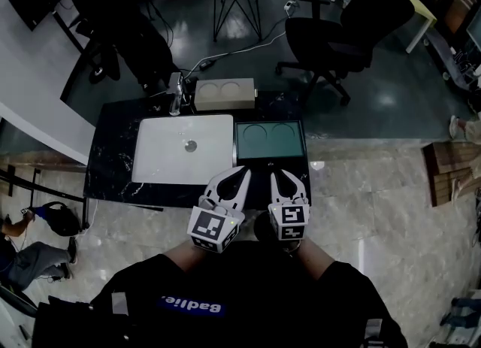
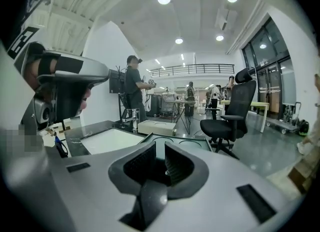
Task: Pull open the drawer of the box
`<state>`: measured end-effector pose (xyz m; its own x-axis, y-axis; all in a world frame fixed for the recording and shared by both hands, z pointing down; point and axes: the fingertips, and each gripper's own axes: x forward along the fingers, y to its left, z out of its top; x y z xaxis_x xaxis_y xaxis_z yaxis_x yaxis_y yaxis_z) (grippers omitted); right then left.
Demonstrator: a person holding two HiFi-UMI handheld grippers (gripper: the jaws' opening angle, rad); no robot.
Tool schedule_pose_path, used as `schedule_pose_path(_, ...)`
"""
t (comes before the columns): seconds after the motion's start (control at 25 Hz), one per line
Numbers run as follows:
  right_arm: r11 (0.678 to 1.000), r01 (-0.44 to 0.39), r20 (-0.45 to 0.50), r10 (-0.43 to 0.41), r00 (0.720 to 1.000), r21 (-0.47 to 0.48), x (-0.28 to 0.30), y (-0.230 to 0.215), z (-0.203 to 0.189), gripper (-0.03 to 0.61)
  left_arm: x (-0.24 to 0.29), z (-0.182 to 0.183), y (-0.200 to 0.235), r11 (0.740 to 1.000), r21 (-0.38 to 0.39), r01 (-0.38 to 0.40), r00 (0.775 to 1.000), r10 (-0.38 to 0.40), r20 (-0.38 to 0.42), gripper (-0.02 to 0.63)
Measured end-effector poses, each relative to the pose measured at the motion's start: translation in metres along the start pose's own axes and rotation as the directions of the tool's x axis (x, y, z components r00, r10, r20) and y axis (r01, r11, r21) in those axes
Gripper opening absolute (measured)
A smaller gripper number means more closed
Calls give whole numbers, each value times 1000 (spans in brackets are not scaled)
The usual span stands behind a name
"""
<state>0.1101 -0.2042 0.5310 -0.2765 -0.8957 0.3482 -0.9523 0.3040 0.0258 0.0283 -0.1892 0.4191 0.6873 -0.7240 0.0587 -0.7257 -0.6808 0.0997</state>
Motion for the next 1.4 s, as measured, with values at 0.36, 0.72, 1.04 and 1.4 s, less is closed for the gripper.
schedule_pose_path(0.36, 1000, 10, -50, -10, 999, -5, 18, 2, -16, 37, -11, -3, 9, 1000, 1, -21, 1000, 21, -12, -12)
schedule_pose_path(0.72, 1000, 22, -133, -23, 991, -12, 40, 1, -44, 52, -20, -7, 20, 999, 1, -44, 999, 44, -25, -12)
schedule_pose_path(1.04, 998, 29, -192, -39, 981, -55, 54, -2, -65, 52, -27, -10, 27, 998, 0, -65, 997, 65, -35, -12)
schedule_pose_path(1.4, 998, 37, -231, -50, 972, -59, 67, -3, -80, 54, -34, -20, 33, 997, 6, -80, 995, 80, -61, -12)
